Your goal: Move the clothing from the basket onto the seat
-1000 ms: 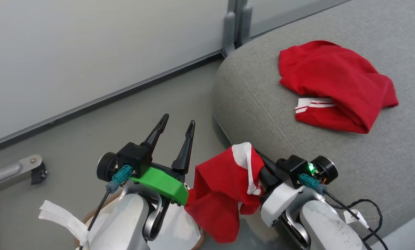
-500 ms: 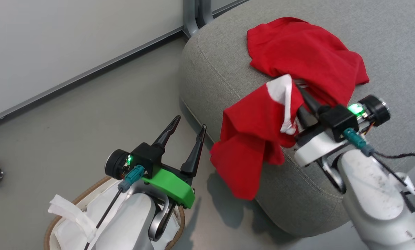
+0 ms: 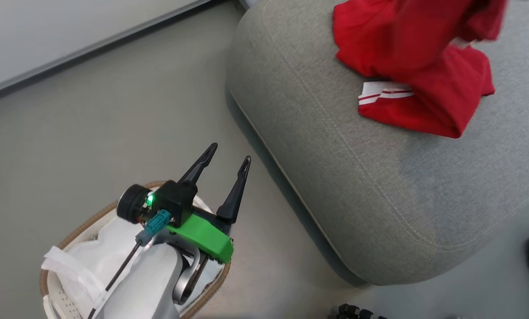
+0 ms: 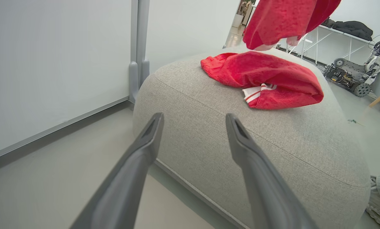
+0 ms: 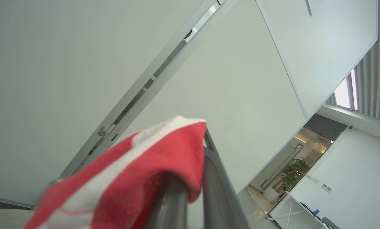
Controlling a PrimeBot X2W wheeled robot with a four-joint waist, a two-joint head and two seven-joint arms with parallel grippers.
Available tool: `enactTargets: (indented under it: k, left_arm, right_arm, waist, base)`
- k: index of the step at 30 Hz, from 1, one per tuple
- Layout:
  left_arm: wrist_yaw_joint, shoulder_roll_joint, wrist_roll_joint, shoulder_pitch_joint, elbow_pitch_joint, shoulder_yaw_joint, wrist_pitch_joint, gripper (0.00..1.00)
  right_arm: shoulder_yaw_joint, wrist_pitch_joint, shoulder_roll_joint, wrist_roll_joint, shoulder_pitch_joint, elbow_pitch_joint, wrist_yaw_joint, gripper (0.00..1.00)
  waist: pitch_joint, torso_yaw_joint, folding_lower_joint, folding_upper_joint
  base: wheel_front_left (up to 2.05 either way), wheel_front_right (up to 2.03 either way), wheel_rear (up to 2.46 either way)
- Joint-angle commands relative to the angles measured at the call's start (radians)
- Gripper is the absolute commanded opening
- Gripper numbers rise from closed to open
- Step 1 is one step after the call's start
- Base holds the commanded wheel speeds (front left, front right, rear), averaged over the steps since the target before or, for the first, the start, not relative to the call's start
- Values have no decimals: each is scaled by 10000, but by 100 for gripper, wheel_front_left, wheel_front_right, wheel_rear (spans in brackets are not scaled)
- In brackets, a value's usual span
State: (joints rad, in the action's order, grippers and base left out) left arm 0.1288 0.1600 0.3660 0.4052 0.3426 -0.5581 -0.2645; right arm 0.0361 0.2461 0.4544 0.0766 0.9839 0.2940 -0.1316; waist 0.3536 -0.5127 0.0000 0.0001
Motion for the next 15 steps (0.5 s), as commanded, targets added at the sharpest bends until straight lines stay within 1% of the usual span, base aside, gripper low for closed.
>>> enactTargets:
  k: [1, 4, 6, 8, 12, 15]
  left_arm:
    - [30, 119, -11, 312, -86, -87, 4, 100]
    - [30, 296, 82, 499, -137, -261, 5, 100]
    - [30, 343, 128, 646, -168, -382, 4, 100]
    - [30, 400, 184, 800, -206, -443, 4, 100]
    - [30, 527, 202, 969, -275, -638, 4, 100]
    - [30, 554, 338, 1031, -293, -791, 4, 100]
  right_arm:
    - [-291, -116, 140, 163, 182, 193, 16, 0]
    - [-928, -353, 82, 167, 429, 1008, 16, 0]
    - [-1308, -424, 19, 15, 372, 1563, 18, 0]
    - [-1526, -380, -79, 117, 84, 2194, 16, 0]
    - [-2122, -107, -616, 326, -713, 3349, 18, 0]
    - [-2885, 79, -1086, 535, -1473, 4137, 18, 0]
  waist:
    - [625, 459, 0, -1]
    - [970, 712, 0, -1]
    - [1155, 862, 0, -1]
    - [1365, 1009, 0, -1]
    - [1679, 1218, 0, -1]
    - [1758, 1315, 0, -1]
  base:
    - [0, 0, 0]
    - [0, 0, 0]
    - [0, 0, 0]
    - [0, 0, 0]
    - [0, 0, 0]
    - [0, 0, 0]
